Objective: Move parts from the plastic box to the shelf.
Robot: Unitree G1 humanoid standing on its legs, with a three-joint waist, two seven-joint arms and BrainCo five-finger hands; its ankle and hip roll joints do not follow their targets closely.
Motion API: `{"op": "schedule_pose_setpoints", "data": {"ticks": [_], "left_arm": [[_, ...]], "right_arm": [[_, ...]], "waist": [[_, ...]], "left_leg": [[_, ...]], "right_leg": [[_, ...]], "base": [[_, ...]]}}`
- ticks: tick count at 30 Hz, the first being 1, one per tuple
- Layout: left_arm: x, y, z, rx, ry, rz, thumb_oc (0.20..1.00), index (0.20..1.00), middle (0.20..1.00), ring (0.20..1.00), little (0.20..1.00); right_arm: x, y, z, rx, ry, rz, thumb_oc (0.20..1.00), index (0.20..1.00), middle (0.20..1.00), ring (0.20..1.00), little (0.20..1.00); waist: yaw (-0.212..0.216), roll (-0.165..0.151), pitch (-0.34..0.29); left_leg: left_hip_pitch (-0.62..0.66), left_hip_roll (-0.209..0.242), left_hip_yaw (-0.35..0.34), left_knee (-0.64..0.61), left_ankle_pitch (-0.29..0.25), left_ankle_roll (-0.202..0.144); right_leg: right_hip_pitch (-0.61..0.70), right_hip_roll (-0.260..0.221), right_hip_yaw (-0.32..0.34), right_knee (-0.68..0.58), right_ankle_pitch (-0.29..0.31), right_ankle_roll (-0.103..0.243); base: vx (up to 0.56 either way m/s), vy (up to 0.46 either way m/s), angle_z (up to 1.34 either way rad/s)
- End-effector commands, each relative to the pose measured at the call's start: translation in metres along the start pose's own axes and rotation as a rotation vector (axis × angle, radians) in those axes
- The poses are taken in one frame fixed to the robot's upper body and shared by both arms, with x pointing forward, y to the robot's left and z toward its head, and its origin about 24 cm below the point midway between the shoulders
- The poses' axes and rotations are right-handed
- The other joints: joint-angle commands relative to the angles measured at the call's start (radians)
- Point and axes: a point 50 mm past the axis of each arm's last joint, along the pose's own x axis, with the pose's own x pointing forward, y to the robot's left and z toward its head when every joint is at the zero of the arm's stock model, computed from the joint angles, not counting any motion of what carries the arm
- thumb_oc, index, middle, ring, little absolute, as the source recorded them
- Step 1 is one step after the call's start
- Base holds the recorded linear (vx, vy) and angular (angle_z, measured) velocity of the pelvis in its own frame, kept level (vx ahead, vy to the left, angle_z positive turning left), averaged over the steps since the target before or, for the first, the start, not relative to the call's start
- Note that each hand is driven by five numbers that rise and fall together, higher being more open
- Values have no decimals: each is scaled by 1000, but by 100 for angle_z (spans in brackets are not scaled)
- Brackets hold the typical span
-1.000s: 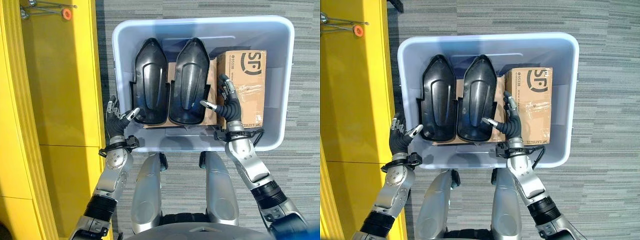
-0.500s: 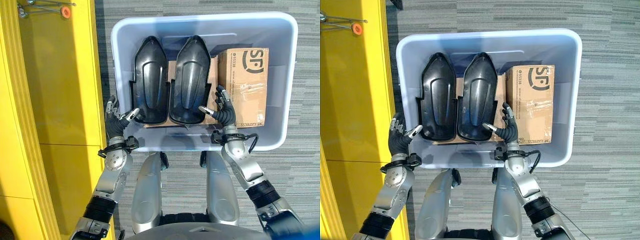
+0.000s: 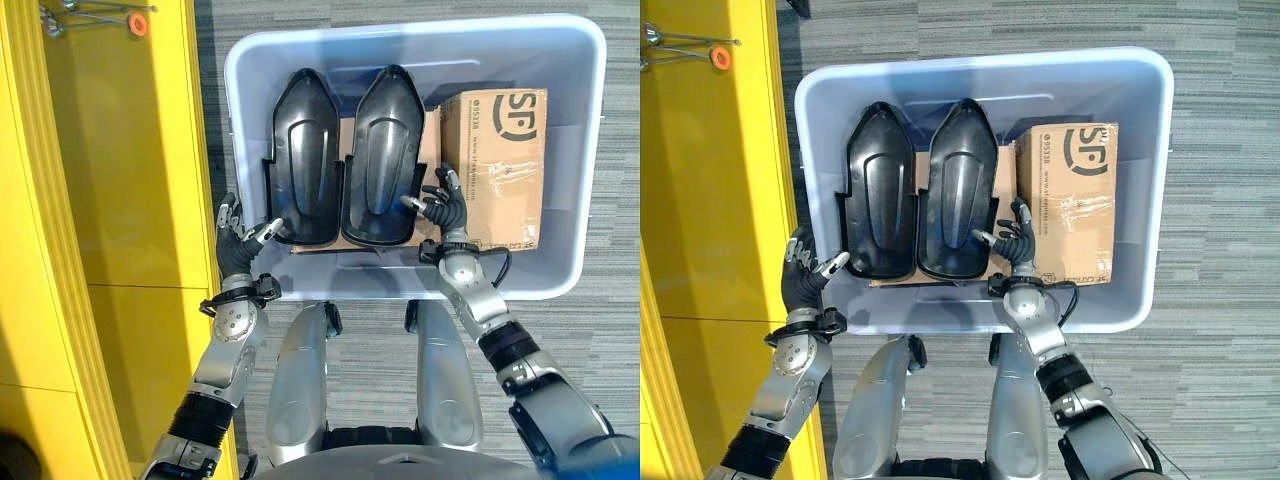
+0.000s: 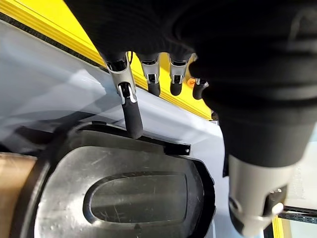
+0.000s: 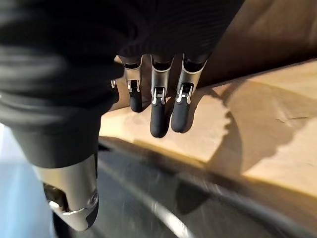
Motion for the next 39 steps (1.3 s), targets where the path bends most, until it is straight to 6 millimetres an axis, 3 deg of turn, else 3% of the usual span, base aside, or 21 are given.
{"op": "schedule_pose_setpoints", "data": {"ticks": [1, 6, 12, 17, 22, 24, 29, 30, 31, 32, 33, 34, 39], "left_arm": [[-7, -4, 0, 4, -3, -61, 1000, 1000, 1000, 1000, 1000], [-3, -15, 2, -15, -16, -114, 1000, 1000, 1000, 1000, 1000], [0, -23, 7, -32, -35, -155, 1000, 1000, 1000, 1000, 1000], [3, -29, 11, -33, -54, -183, 1000, 1000, 1000, 1000, 1000], [7, -38, 18, -19, -90, -211, 1000, 1000, 1000, 1000, 1000], [7, -39, 19, -19, -94, -215, 1000, 1000, 1000, 1000, 1000], [9, -40, 24, 5, -127, -232, 1000, 1000, 1000, 1000, 1000], [9, -40, 25, 9, -134, -238, 1000, 1000, 1000, 1000, 1000], [9, -40, 25, 10, -136, -241, 1000, 1000, 1000, 1000, 1000], [9, -40, 25, 13, -135, -246, 1000, 1000, 1000, 1000, 1000], [9, -41, 25, 12, -136, -252, 1000, 1000, 1000, 1000, 1000], [9, -41, 25, 11, -137, -254, 1000, 1000, 1000, 1000, 1000], [10, -42, 25, 15, -136, -262, 1000, 1000, 1000, 1000, 1000]], "right_arm": [[-4, 10, -19, -16, 108, 6, 1000, 1000, 1000, 1000, 1000], [30, -9, -6, -66, 136, -144, 1000, 1000, 1000, 1000, 1000], [52, -30, 0, -182, 180, -224, 1000, 1000, 1000, 1000, 1000], [55, -38, -4, -305, 203, -224, 1000, 1000, 1000, 1000, 1000], [50, -33, -16, -598, 198, -132, 1000, 1000, 1000, 1000, 1000], [50, -32, -16, -627, 195, -128, 1000, 1000, 1000, 1000, 1000], [44, -35, -30, -956, 173, -35, 1000, 1000, 1000, 1000, 1000], [44, -38, -32, -1008, 179, -21, 834, 834, 834, 834, 834], [44, -38, -32, -1041, 170, -11, 539, 539, 539, 539, 539], [44, -39, -33, -1077, 162, -1, 517, 517, 517, 517, 517], [43, -41, -34, -1112, 164, 5, 388, 388, 388, 388, 388], [43, -42, -36, -1130, 169, 8, 200, 200, 200, 200, 200], [42, -50, -40, -1178, 192, 11, 200, 200, 200, 200, 200]], "waist": [[40, 31, -22], [57, 56, -22], [76, 72, -22], [80, 82, -22], [83, 85, -22], [85, 86, -22], [98, 93, -22], [102, 95, -22], [102, 95, -22], [104, 95, -22], [107, 96, -22], [108, 96, -22], [112, 95, -22]], "left_leg": [[-28, 26, -9, 111, -106, -64], [-64, 25, -11, 139, -122, -60], [-132, 31, -13, 205, -154, -50], [-188, 38, -17, 267, -177, -41], [-225, 29, -30, 287, -188, -28], [-226, 26, -32, 286, -189, -26], [-233, 16, -46, 293, -191, -18], [-232, 14, -48, 294, -192, -16], [-233, 13, -51, 296, -192, -15], [-232, 11, -53, 296, -191, -14], [-231, 9, -57, 297, -191, -13], [-228, 8, -59, 294, -191, -12], [-211, 2, -62, 286, -190, -10]], "right_leg": [[-11, -83, -59, 61, -63, 69], [-54, -84, -44, 88, -75, 67], [-131, -77, -22, 145, -96, 61], [-182, -77, -15, 194, -111, 55], [-221, -80, -14, 216, -114, 56], [-222, -81, -14, 219, -114, 57], [-218, -86, -20, 223, -113, 60], [-215, -87, -20, 223, -113, 60], [-214, -88, -22, 223, -112, 60], [-212, -89, -22, 223, -111, 60], [-210, -88, -24, 224, -112, 60], [-208, -89, -24, 223, -112, 60], [-189, -89, -27, 215, -107, 63]], "base": [[0, 0, 0], [-3, 8, -2], [-7, 5, -3], [-2, 4, 1], [-4, 14, 4], [-1, 5, 3], [-2, 7, 3], [-1, 11, 6], [-2, 14, 7], [-3, 20, 6], [-3, 16, 6], [-3, 23, 5], [-1, 15, 3]]}}
